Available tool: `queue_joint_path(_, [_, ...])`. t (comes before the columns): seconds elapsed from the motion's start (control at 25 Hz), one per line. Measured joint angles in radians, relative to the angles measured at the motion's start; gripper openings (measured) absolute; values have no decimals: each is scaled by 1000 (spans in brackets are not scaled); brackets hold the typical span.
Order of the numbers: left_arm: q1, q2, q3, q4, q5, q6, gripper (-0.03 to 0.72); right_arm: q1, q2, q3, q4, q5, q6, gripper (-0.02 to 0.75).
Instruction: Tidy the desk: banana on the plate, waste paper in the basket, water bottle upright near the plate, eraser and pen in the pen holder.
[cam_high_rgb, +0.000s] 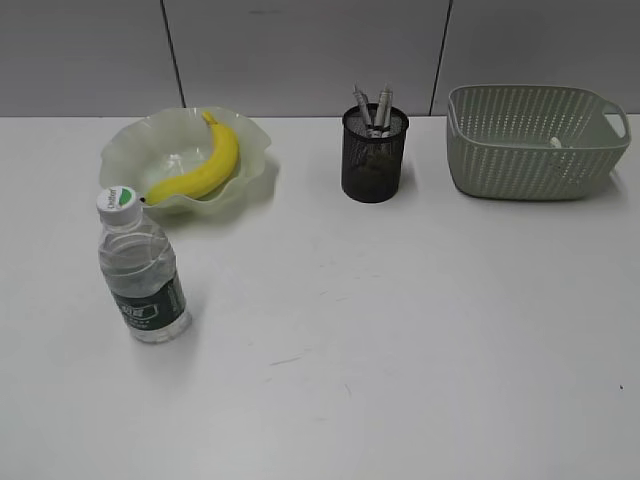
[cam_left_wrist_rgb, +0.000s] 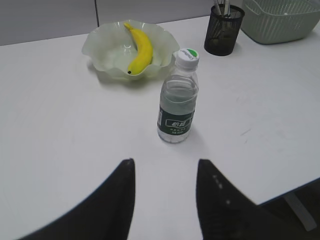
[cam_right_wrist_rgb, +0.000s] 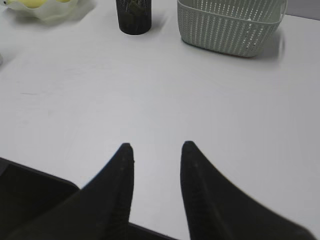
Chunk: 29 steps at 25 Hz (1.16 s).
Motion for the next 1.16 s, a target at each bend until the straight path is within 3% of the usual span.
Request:
queue_joint_path(0.36, [18,0,0,0,-1,0,308,-10,0,0,1,0,0,267])
queue_joint_path(0.44, [85,0,0,0,-1,0,308,-74,0,0,1,0,0,267])
queue_joint_path(0.6, [316,0,0,1,-2,0,307,-256,-1,0,1,0,0,267])
queue_joint_path(0.68, [435,0,0,2,-2,0,307,-308,-1,0,1,0,0,267])
queue_joint_path(0.76, [498,0,0,3,-2,0,307,-324,-2,0,1,0,0,267])
queue_joint_path(1.16, [501,0,0,3,-2,0,307,-327,-2,0,1,0,0,267])
